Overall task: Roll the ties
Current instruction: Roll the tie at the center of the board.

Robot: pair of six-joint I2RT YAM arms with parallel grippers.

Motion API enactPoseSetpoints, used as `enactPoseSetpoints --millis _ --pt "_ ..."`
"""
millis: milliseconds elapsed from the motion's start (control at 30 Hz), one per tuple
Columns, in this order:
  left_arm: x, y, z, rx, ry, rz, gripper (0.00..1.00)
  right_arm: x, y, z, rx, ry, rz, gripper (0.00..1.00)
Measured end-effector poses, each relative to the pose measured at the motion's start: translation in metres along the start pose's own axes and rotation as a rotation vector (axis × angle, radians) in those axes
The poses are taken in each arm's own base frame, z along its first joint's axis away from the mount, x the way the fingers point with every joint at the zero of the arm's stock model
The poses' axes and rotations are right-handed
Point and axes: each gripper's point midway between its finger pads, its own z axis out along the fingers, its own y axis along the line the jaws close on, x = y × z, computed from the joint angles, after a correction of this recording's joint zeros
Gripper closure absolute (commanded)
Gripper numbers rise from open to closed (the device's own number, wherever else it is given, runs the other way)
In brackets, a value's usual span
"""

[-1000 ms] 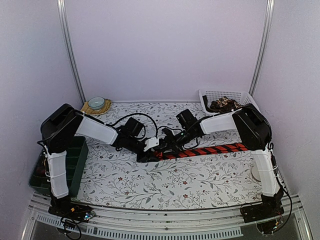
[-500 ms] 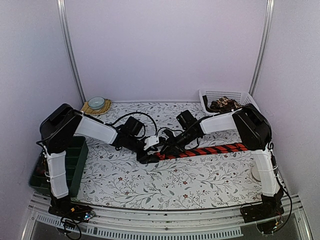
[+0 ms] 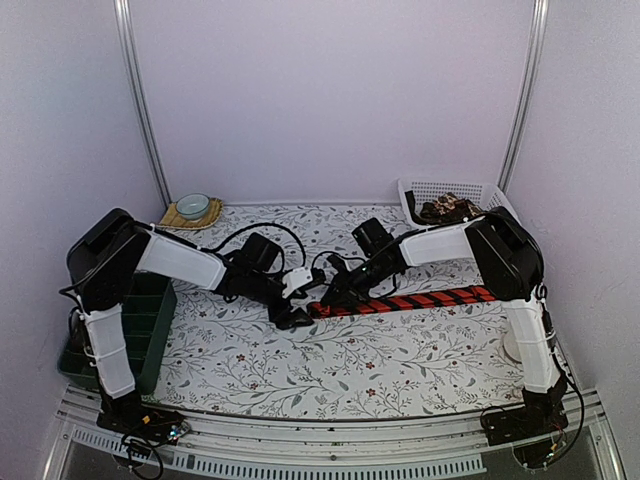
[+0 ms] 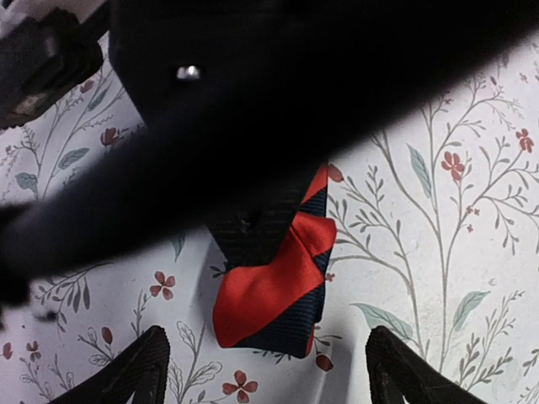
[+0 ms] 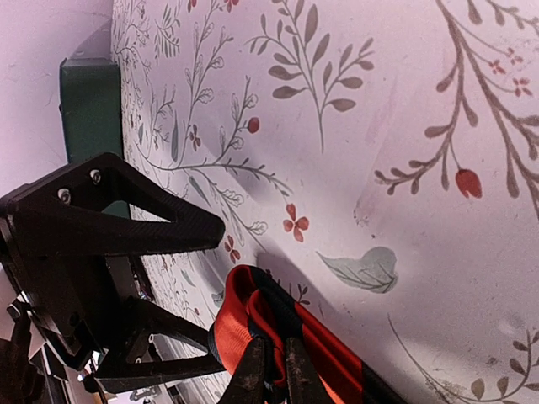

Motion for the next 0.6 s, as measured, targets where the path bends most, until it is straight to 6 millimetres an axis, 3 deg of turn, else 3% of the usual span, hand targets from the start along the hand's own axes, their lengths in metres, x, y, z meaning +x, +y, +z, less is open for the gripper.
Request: enactPoseSetpoints --millis 267,600 --pt "0.000 0.011 0.018 -0.019 0.013 -0.023 0.21 -0.001 0.000 0.000 0.000 -0.005 -0.005 0.90" --pt "-0.004 0.018 0.024 -0.026 0.011 -0.032 0.42 -0.001 0.000 0.000 -0.001 -0.006 -0.008 0.83"
